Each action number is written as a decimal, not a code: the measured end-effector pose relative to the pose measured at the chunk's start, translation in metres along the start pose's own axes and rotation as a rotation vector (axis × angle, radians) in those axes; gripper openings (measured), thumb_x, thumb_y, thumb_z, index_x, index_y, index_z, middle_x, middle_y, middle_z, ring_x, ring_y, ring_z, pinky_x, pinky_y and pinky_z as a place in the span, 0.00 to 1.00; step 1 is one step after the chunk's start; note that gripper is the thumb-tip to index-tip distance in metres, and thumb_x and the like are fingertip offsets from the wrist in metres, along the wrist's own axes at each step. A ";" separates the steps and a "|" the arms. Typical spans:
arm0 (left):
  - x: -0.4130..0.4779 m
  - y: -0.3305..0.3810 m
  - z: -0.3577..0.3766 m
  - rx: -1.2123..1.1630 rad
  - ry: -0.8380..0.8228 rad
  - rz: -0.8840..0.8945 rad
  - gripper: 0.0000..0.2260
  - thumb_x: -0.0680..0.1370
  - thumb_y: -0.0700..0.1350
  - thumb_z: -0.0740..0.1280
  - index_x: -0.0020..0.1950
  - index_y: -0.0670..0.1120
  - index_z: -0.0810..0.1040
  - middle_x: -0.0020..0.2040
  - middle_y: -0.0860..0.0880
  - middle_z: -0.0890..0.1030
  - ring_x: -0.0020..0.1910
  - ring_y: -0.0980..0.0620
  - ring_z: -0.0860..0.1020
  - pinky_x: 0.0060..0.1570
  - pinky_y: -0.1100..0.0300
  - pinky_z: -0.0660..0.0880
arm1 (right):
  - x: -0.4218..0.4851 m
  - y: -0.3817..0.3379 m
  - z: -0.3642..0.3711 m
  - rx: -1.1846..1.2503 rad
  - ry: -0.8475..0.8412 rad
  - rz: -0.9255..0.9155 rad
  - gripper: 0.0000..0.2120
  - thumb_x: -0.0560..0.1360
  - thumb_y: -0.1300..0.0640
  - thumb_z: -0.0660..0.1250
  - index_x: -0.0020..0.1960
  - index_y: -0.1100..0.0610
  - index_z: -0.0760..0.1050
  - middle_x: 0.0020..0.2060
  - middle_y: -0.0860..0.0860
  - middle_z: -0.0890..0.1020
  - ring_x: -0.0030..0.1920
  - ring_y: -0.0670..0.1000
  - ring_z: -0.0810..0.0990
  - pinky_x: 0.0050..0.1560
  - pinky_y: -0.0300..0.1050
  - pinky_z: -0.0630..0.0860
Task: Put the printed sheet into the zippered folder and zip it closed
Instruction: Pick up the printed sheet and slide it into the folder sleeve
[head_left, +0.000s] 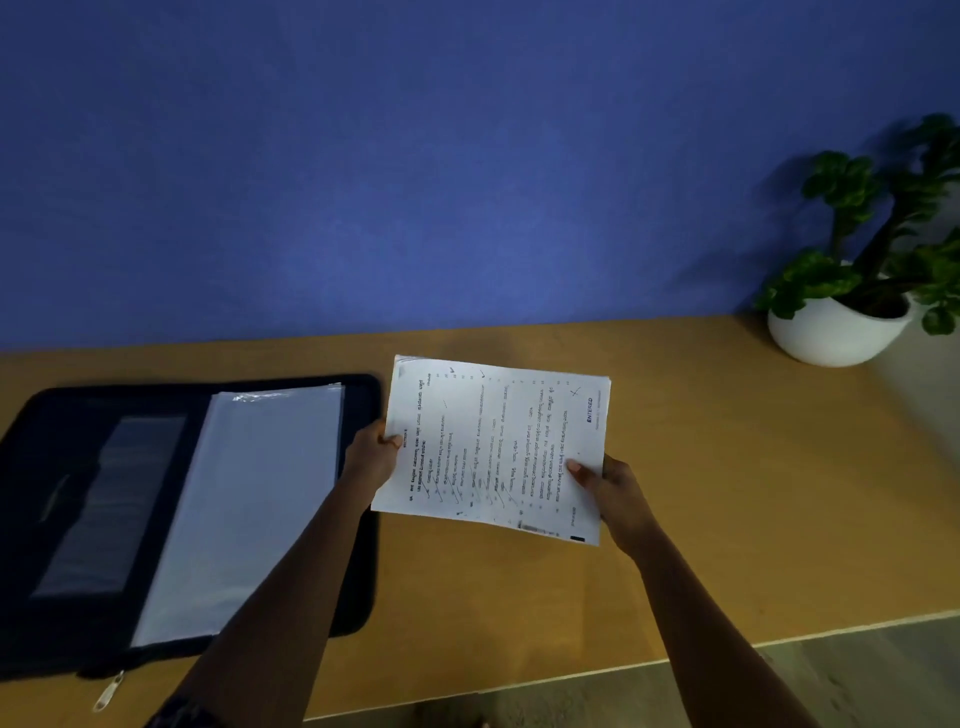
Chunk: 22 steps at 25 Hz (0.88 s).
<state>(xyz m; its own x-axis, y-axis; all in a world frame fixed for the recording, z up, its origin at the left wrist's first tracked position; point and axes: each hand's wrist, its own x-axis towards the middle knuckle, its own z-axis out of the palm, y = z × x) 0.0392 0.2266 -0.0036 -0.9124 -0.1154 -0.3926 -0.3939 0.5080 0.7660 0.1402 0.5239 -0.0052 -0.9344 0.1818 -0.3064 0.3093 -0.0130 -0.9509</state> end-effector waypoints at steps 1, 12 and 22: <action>0.001 0.000 -0.003 0.017 0.005 -0.011 0.13 0.81 0.42 0.61 0.65 0.41 0.74 0.59 0.40 0.80 0.55 0.41 0.79 0.54 0.49 0.76 | 0.000 0.000 0.004 0.005 -0.001 0.013 0.11 0.79 0.60 0.64 0.59 0.63 0.78 0.55 0.58 0.84 0.54 0.61 0.83 0.55 0.63 0.79; -0.008 -0.041 -0.004 0.551 0.204 0.013 0.32 0.79 0.56 0.62 0.76 0.39 0.58 0.77 0.39 0.59 0.77 0.40 0.56 0.72 0.45 0.58 | -0.017 0.010 0.002 0.224 0.240 0.129 0.09 0.78 0.64 0.63 0.57 0.67 0.77 0.50 0.60 0.83 0.49 0.61 0.82 0.54 0.62 0.77; -0.013 -0.085 0.018 0.789 0.093 0.039 0.29 0.83 0.56 0.48 0.79 0.48 0.40 0.79 0.42 0.38 0.78 0.41 0.38 0.75 0.38 0.45 | -0.029 0.014 0.001 0.230 0.229 0.117 0.06 0.78 0.63 0.65 0.51 0.60 0.79 0.46 0.53 0.86 0.44 0.54 0.86 0.43 0.53 0.82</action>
<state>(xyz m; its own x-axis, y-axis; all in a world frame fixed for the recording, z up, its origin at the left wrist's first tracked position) 0.0868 0.2003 -0.0727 -0.9432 -0.1377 -0.3024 -0.1978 0.9640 0.1777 0.1715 0.5179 -0.0092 -0.8229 0.3819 -0.4208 0.3394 -0.2635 -0.9030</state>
